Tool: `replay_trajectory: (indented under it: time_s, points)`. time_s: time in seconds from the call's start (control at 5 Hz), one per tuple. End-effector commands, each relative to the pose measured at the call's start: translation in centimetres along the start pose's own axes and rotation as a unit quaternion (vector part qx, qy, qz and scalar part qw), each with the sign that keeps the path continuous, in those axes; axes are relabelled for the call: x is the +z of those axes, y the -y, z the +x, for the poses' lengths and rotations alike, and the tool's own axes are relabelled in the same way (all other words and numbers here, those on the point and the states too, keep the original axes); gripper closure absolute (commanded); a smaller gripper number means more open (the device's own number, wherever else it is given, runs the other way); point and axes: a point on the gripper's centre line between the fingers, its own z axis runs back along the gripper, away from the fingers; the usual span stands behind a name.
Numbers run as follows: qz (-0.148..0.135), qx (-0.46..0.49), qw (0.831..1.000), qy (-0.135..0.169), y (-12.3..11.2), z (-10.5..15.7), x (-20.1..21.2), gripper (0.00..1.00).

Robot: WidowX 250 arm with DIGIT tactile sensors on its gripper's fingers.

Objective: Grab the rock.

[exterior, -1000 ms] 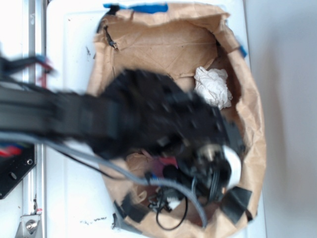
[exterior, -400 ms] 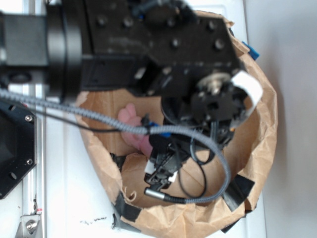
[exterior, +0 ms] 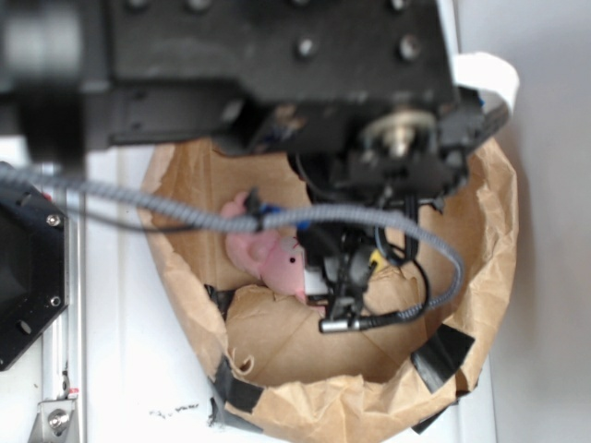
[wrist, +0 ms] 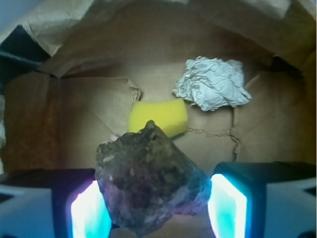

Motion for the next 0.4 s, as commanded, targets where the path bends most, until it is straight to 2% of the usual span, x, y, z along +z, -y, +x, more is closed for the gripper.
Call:
replay_trajectory:
  time_s: [0.0,0.2]
  points:
    - [0.011,0.005,0.999,0.045,2.04,0.75,2.27,1.0]
    - [0.02,0.001,0.999,0.048,2.11,0.54,2.46,1.0]
